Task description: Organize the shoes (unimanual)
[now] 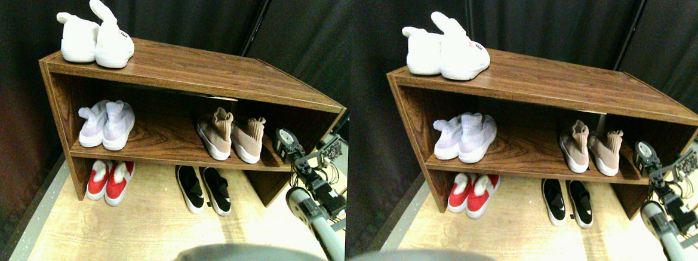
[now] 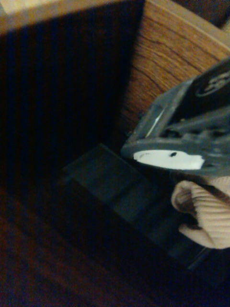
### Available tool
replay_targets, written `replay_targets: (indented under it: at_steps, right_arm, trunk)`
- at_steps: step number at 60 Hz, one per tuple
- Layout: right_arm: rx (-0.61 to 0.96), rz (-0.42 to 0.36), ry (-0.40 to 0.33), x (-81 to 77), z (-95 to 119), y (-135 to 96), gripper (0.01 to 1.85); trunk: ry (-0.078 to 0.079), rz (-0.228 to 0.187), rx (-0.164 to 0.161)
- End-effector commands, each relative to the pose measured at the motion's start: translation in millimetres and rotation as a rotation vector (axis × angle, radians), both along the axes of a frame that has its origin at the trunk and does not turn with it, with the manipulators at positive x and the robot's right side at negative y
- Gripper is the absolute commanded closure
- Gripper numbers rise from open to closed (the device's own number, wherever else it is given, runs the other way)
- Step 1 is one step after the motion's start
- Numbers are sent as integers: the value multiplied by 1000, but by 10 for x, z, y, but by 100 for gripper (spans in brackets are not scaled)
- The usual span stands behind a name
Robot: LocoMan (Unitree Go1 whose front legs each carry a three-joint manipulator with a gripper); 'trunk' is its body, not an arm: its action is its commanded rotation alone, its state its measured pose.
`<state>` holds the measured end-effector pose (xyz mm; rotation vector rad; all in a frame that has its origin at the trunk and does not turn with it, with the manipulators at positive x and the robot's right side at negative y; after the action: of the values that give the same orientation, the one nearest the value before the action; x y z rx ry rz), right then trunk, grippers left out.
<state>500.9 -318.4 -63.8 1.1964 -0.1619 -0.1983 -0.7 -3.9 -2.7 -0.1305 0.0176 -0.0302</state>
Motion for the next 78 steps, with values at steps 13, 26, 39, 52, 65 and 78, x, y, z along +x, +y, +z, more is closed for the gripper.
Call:
replay_targets:
  at_steps: [13,26,39,52,65,78]
  right_arm:
    - [57,-12,41,137,-132,135,180]
    - [51,21,62,168,-249,185,180]
    - [86,36,79,163,-319,323,180]
    - [85,65,95,167,-361,443,180]
    - [105,100,98,155,-378,544,180]
    - [95,64,101,177,-393,523,180]
  trunk:
    - [8,30,-28]
    - [14,41,-33]
    - [21,51,-45]
    - [24,67,-60]
    - [30,72,-62]
    - [31,69,-56]
